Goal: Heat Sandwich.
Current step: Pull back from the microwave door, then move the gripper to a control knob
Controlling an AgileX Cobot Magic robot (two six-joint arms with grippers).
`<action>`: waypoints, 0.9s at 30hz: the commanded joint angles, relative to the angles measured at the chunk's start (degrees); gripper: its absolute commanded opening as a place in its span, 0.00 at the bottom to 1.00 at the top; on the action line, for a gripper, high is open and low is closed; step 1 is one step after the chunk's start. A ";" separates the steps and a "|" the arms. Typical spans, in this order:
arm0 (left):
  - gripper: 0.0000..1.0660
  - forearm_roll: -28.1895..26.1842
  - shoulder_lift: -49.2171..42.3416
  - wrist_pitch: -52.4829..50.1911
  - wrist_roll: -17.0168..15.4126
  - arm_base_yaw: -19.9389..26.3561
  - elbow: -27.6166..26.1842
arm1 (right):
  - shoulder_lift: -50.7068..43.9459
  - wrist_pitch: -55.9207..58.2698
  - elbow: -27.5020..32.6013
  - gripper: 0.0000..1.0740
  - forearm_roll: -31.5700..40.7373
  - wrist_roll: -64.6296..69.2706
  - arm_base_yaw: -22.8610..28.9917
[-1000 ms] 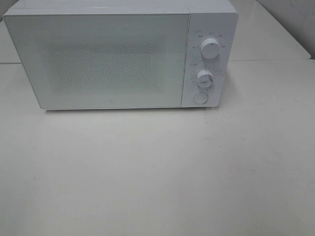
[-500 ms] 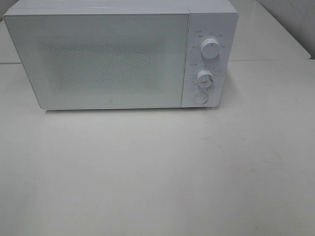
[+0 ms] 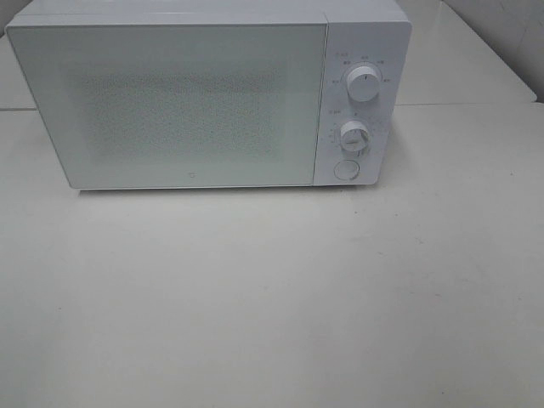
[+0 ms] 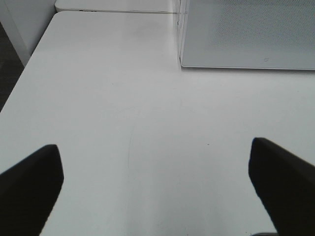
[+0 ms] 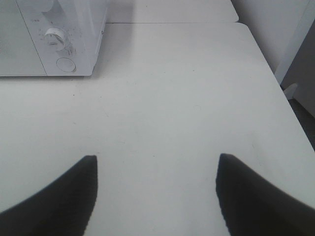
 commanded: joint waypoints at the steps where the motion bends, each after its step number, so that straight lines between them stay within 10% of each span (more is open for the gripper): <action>1: 0.92 -0.57 -1.49 0.00 -0.23 0.17 0.06 | -0.86 -1.03 -1.15 0.74 -0.29 -0.52 -0.29; 27: 0.92 -0.57 -1.49 0.00 -0.23 0.17 0.06 | 21.77 -20.97 -2.58 0.73 -0.29 -0.52 -0.29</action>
